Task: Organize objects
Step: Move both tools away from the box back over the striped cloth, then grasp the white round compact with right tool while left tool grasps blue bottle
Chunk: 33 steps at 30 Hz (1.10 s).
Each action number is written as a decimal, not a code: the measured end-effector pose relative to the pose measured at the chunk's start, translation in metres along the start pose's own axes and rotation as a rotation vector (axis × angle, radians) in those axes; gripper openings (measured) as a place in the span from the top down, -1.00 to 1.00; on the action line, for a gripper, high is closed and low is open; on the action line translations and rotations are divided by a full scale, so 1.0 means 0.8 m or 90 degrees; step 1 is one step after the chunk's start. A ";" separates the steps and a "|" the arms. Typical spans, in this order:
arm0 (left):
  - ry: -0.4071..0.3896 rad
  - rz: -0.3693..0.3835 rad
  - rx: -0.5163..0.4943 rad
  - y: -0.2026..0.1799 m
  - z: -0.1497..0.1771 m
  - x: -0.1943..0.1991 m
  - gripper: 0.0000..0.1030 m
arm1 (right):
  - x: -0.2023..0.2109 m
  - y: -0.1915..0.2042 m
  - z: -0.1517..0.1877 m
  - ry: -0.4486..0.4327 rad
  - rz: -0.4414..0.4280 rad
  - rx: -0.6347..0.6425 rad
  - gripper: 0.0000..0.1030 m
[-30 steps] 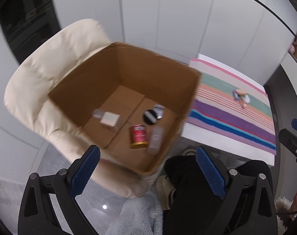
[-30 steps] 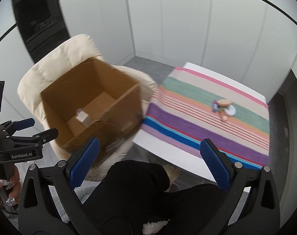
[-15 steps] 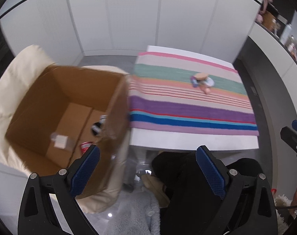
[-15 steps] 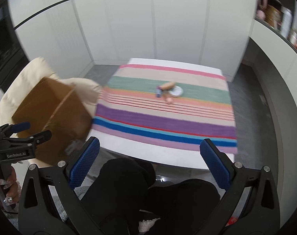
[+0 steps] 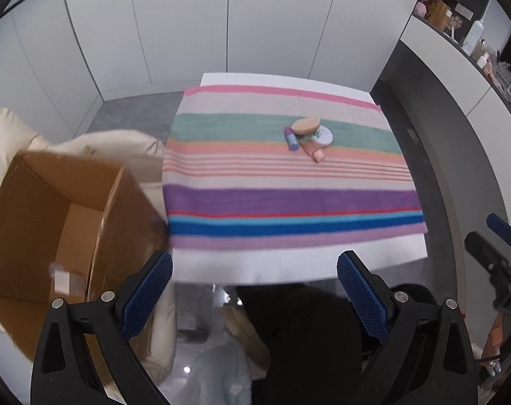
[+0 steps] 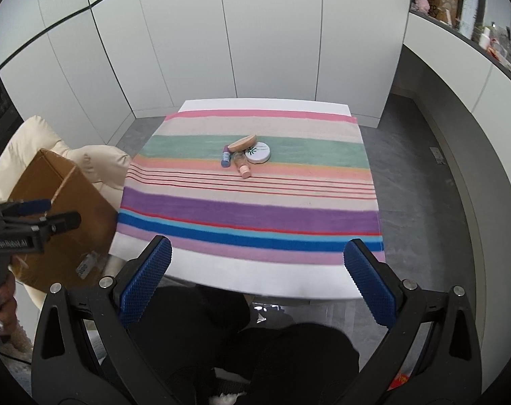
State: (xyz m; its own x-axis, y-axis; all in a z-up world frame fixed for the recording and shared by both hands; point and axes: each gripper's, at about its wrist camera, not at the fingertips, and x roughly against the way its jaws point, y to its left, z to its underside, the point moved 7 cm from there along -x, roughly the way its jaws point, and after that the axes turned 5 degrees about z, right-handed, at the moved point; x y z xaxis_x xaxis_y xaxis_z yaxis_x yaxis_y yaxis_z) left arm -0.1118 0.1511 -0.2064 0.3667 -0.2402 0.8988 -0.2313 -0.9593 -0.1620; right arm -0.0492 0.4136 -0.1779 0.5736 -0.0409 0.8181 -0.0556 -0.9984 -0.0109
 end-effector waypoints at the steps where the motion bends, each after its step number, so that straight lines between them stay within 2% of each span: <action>1: 0.001 -0.001 -0.006 -0.002 -0.007 -0.007 -0.93 | -0.011 0.000 -0.005 0.000 0.002 0.005 -1.00; 8: 0.020 -0.008 -0.051 -0.016 -0.062 -0.080 -0.93 | -0.106 0.008 -0.034 0.014 -0.016 0.031 -1.00; 12: 0.026 -0.027 -0.064 -0.015 -0.091 -0.149 -0.93 | -0.182 0.000 -0.054 0.018 -0.012 0.030 -1.00; 17: 0.042 -0.025 -0.019 -0.002 -0.122 -0.242 -0.90 | -0.276 -0.016 -0.083 0.029 -0.005 0.015 -1.00; 22: 0.043 0.021 0.019 -0.010 -0.145 -0.302 -0.89 | -0.355 -0.030 -0.098 0.043 0.008 0.025 -1.00; 24: 0.041 0.021 0.021 -0.015 -0.155 -0.318 -0.89 | -0.383 -0.030 -0.098 0.050 0.007 0.036 -1.00; 29: 0.047 0.019 0.026 -0.014 -0.171 -0.350 -0.89 | -0.426 -0.017 -0.097 0.057 -0.016 0.057 -0.96; 33: 0.065 0.029 0.035 -0.010 -0.175 -0.370 -0.89 | -0.436 -0.001 -0.097 0.044 -0.026 0.073 -0.96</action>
State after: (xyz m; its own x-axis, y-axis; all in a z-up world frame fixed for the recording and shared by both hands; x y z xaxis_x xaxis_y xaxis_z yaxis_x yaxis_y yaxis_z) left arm -0.3445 0.2503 -0.4142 0.2632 -0.2695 0.9263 -0.1952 -0.9552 -0.2225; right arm -0.3127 0.4319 -0.4183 0.5155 -0.0006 0.8569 0.0626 -0.9973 -0.0384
